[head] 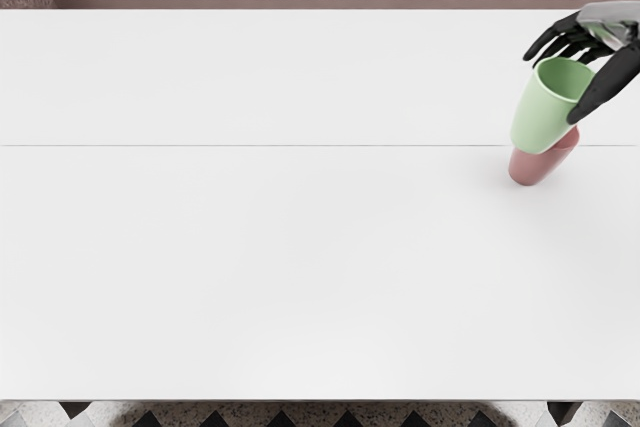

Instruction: Pick up cup and place in cup with right hand

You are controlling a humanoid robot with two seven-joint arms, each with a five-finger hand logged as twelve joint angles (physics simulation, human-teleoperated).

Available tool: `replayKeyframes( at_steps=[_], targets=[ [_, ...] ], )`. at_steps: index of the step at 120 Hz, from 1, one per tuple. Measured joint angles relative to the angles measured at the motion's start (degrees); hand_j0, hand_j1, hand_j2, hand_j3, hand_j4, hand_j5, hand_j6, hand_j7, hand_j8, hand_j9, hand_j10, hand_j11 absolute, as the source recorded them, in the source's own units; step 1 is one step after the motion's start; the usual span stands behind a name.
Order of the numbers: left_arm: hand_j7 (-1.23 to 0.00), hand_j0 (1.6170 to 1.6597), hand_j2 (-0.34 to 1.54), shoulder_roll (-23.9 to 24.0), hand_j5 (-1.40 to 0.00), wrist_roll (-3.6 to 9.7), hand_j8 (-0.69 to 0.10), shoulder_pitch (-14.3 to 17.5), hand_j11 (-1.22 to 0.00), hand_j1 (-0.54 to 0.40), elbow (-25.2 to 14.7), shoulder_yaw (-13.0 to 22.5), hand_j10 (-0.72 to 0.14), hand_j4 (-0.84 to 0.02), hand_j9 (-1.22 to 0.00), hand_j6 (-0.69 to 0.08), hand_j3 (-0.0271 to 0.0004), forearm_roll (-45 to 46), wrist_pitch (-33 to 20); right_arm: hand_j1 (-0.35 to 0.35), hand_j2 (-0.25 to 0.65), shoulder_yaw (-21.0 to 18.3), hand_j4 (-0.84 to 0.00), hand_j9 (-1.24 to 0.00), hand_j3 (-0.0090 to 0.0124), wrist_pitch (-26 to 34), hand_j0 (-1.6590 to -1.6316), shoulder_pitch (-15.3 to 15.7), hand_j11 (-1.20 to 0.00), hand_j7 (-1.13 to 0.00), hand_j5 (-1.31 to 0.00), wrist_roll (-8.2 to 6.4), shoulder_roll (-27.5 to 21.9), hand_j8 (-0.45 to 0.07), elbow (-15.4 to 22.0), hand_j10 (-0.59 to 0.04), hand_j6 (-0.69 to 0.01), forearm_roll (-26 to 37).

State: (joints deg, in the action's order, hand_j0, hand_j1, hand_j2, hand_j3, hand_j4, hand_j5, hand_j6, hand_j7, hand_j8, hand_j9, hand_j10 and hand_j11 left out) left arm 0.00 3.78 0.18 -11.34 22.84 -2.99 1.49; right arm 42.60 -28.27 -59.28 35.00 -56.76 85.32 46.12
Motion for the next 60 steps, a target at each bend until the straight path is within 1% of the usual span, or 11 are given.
replayKeyframes(
  at_steps=[6,17,23,30,42,46,60],
  targets=[
    [0.00,1.6581,0.00,0.0,0.00,0.00,0.000,0.0,0.00,0.349,0.0,0.0,0.000,0.000,0.00,0.000,-0.0001,0.0,0.0,0.097,0.101,-0.2,-0.422,-0.54,0.0004,0.1,-1.6577,0.0,-0.55,-0.55,-0.55,0.00,0.9,-0.330,-1.3,-0.402,-0.395,0.3],
    [0.00,1.6581,0.00,0.0,0.00,0.00,0.000,0.0,0.00,0.349,0.0,0.0,0.000,0.000,0.00,0.000,-0.0001,0.0,0.0,0.096,0.100,-0.5,-0.423,-0.55,-0.0007,0.4,-1.6576,0.0,-0.55,-0.55,-0.55,0.00,2.0,-0.328,-3.3,-0.402,-0.395,0.6],
    [0.00,1.6581,0.00,0.0,0.00,0.00,0.000,0.0,0.00,0.349,0.0,0.0,0.000,0.000,0.00,0.000,-0.0001,0.0,0.0,0.096,0.102,-0.5,-0.424,-0.55,-0.0004,0.7,-1.6574,-0.1,-0.55,-0.55,-0.56,0.00,2.3,-0.328,-4.3,-0.404,-0.395,1.0],
    [0.00,1.6581,0.00,0.0,0.00,0.00,0.000,0.0,0.00,0.349,0.0,0.0,0.000,0.000,0.00,0.000,-0.0001,0.0,0.0,0.096,0.102,-0.6,-0.426,-0.55,0.0000,1.1,-1.6575,-0.1,-0.55,-0.55,-0.56,0.00,2.4,-0.329,-5.0,-0.403,-0.393,1.4],
    [0.00,1.6581,0.00,0.0,0.00,0.00,0.000,0.0,0.00,0.349,0.0,0.0,0.000,0.000,0.00,0.000,-0.0001,0.0,0.0,0.095,0.098,-0.6,-0.428,-0.55,-0.0004,1.5,-1.6574,-0.1,-0.55,-0.55,-0.56,0.00,2.4,-0.329,-6.0,-0.403,-0.393,1.7],
    [0.00,1.6581,0.00,0.0,0.00,0.00,0.000,0.0,0.00,0.349,0.0,0.0,0.000,0.000,0.00,0.000,-0.0001,0.0,0.0,0.096,0.099,-0.6,-0.428,-0.55,-0.0001,1.5,-1.6574,-0.1,-0.55,-0.55,-0.56,0.00,2.5,-0.329,-6.4,-0.403,-0.393,1.8],
    [0.00,1.6581,0.00,0.0,0.00,0.00,0.000,0.0,0.00,0.349,0.0,0.0,0.000,0.000,0.00,0.000,-0.0001,0.0,0.0,0.094,0.099,-0.6,-0.428,-0.55,-0.0002,1.6,-1.6575,-0.1,-0.55,-0.55,-0.56,0.00,2.7,-0.330,-7.9,-0.403,-0.394,1.9]
  ],
)
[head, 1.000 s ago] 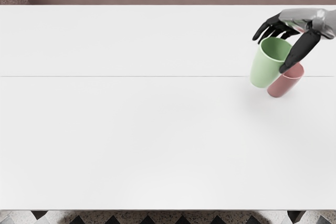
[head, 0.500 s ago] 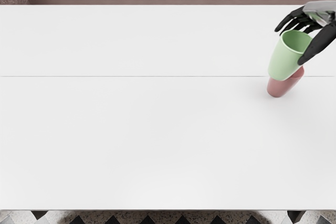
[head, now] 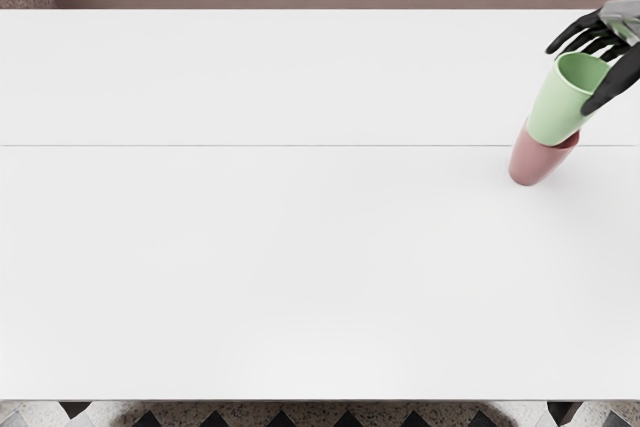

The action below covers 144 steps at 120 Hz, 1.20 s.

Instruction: Pick up cup and place in cup with right hand

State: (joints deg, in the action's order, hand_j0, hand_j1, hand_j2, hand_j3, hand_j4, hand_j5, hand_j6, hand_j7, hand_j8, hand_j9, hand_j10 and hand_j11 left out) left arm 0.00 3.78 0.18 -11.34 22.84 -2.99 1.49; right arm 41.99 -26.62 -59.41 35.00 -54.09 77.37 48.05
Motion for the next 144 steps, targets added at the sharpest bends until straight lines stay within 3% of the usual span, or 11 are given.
replayKeyframes(
  at_steps=[48,138,144],
  targets=[
    [0.00,1.6581,0.00,0.0,0.00,0.00,0.000,0.0,0.00,0.349,0.0,0.0,0.000,0.000,0.00,0.000,-0.0001,0.0,0.0,0.094,0.099,-0.3,-0.429,-0.55,0.0001,0.0,-1.6575,-0.9,-0.56,-0.56,-0.56,0.00,1.6,-0.329,-3.9,-0.402,-0.394,1.0],
    [0.00,1.6581,0.00,0.0,0.00,-0.01,0.000,0.0,0.00,0.349,0.0,0.0,0.000,0.000,0.00,0.000,-0.0001,0.0,0.0,0.089,0.097,-0.9,-0.420,-0.54,-0.0001,0.0,-1.6576,-0.5,-0.54,-0.54,-0.54,0.00,2.8,-0.338,-6.1,-0.412,-0.404,1.4],
    [0.00,1.6581,0.00,0.0,0.00,0.00,0.000,0.0,0.00,0.349,0.0,0.0,0.000,0.000,0.00,0.000,-0.0001,0.0,0.0,0.055,0.080,-0.9,-0.383,-0.49,0.0000,0.0,-1.6577,-0.5,-0.49,-0.49,-0.50,0.00,2.9,-0.313,-6.3,-0.376,-0.373,1.3]
  ],
)
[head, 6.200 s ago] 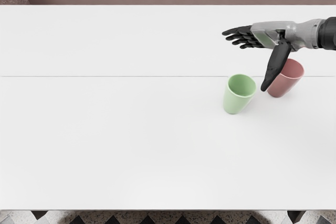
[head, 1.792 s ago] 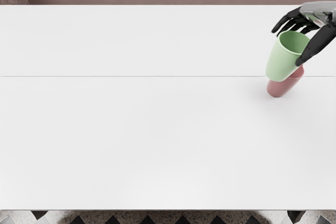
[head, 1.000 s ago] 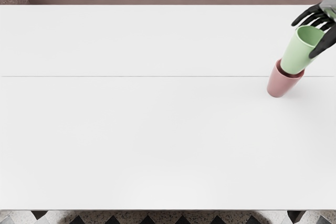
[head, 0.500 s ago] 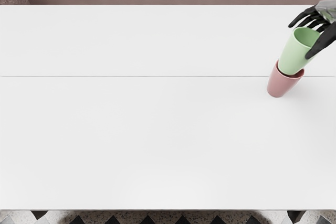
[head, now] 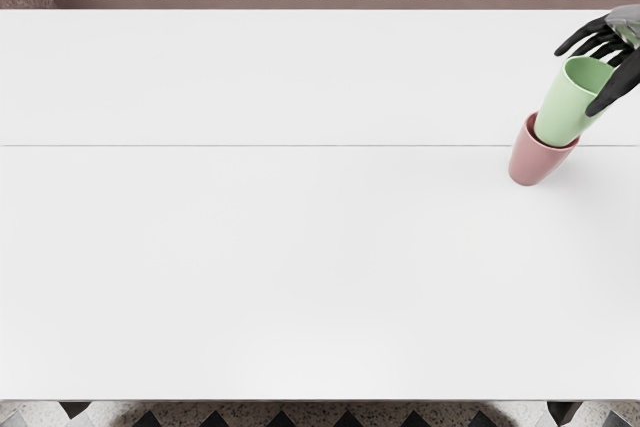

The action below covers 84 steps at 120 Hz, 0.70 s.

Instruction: Pick up cup and place in cup with right hand

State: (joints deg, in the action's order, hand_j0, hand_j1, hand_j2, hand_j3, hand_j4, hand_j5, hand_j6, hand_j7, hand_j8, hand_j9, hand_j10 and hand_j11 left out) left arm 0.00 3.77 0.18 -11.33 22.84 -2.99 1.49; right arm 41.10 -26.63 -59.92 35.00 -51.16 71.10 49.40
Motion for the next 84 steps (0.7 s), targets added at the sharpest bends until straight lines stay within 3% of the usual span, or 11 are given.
replayKeyframes(
  at_steps=[14,31,53,84],
  targets=[
    [0.00,1.6581,0.00,0.0,0.00,0.00,0.000,0.0,0.00,0.349,0.0,0.0,0.000,0.000,0.00,0.000,-0.0001,0.0,0.0,-0.104,0.043,0.0,-0.233,-0.30,0.0000,-0.1,-1.6578,-0.1,-0.30,-0.30,-0.30,0.00,0.4,-0.194,-0.3,-0.229,-0.228,-0.5],
    [0.00,1.6581,0.00,0.0,0.00,0.00,0.000,0.0,0.00,0.349,0.0,0.0,0.000,0.000,0.00,0.000,-0.0001,0.0,0.0,-0.207,0.019,0.0,-0.136,-0.17,0.0000,-0.2,-1.6579,0.0,-0.17,-0.17,-0.17,0.00,0.6,-0.116,-0.1,-0.133,-0.134,-0.8],
    [0.00,1.6581,0.00,0.0,0.00,0.00,0.000,0.0,0.00,0.349,0.0,0.0,0.000,0.000,0.00,0.000,-0.0001,0.0,0.0,-0.270,0.005,-0.5,-0.077,-0.09,0.0000,-0.4,-1.6580,0.2,-0.09,-0.09,-0.09,0.00,-0.8,-0.070,4.7,-0.075,-0.078,-0.9],
    [0.00,1.6581,0.00,0.0,0.00,0.00,0.000,0.0,0.00,0.349,0.0,0.0,0.000,0.000,0.00,0.000,-0.0001,0.0,0.0,-0.301,-0.002,-0.3,-0.048,-0.06,0.0000,-2.2,-1.6580,0.3,-0.06,-0.06,-0.06,0.00,-5.5,-0.047,13.9,-0.047,-0.050,-3.3]
  ],
)
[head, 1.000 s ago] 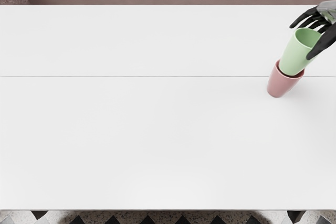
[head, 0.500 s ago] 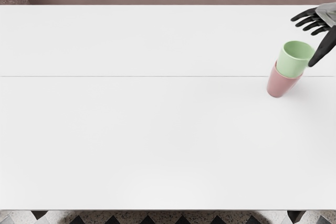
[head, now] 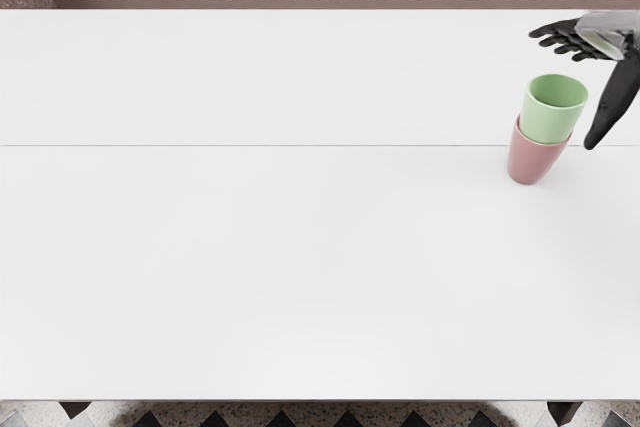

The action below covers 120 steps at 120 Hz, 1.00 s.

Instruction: Pick up cup and place in cup with right hand

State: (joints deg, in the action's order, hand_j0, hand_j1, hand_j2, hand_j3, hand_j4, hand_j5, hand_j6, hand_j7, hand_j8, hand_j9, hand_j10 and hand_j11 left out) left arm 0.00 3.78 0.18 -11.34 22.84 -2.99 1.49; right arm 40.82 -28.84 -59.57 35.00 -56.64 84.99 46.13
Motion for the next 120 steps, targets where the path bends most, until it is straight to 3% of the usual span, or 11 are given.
replayKeyframes(
  at_steps=[19,51,81,92,120],
  targets=[
    [0.00,1.6581,0.00,0.0,0.00,0.00,0.000,0.0,0.00,0.349,0.0,0.0,0.000,0.000,0.00,0.000,-0.0001,0.0,0.0,-0.308,-0.004,1.2,-0.042,-0.05,0.0000,-4.7,-1.6580,0.1,-0.05,-0.05,-0.05,-0.04,-0.6,-0.042,1.4,-0.041,-0.045,-5.6],
    [0.00,1.6581,0.00,0.0,0.00,0.00,0.000,0.0,0.00,0.349,0.0,0.0,0.000,0.000,0.00,0.000,-0.0001,0.0,0.0,-0.312,-0.005,4.1,-0.038,-0.04,0.0000,-6.1,-1.6581,0.0,-0.04,-0.04,-0.04,-0.26,0.3,-0.038,3.4,-0.036,-0.039,-9.4],
    [0.00,1.6581,0.00,0.0,0.00,0.00,0.000,0.0,0.00,0.349,0.0,0.0,0.000,0.000,0.00,0.000,-0.0001,0.0,0.0,-0.312,-0.005,4.1,-0.035,-0.04,0.0000,-6.2,-1.6581,1.7,-0.04,-0.04,-0.04,-2.23,4.1,-0.035,4.1,-0.034,-0.036,-19.0],
    [0.00,1.6581,0.00,0.0,0.00,0.00,0.000,0.0,0.00,0.349,0.0,0.0,0.000,0.000,0.00,0.000,-0.0001,0.0,0.0,-0.312,-0.005,4.0,-0.034,-0.04,0.0000,-6.2,-1.6581,4.8,-0.04,-0.04,-0.04,-2.22,5.1,-0.035,3.9,-0.034,-0.036,-24.9],
    [0.00,1.6581,0.00,0.0,0.00,0.00,0.000,-0.7,0.00,0.349,-0.3,0.0,0.000,0.000,0.00,0.000,-0.0001,0.0,0.2,-0.313,-0.005,4.0,-0.033,-0.04,0.0000,-6.2,-1.6581,18.5,-0.04,-0.04,-0.04,-2.37,6.2,-0.033,6.9,-0.032,-0.034,-32.9]
  ],
)
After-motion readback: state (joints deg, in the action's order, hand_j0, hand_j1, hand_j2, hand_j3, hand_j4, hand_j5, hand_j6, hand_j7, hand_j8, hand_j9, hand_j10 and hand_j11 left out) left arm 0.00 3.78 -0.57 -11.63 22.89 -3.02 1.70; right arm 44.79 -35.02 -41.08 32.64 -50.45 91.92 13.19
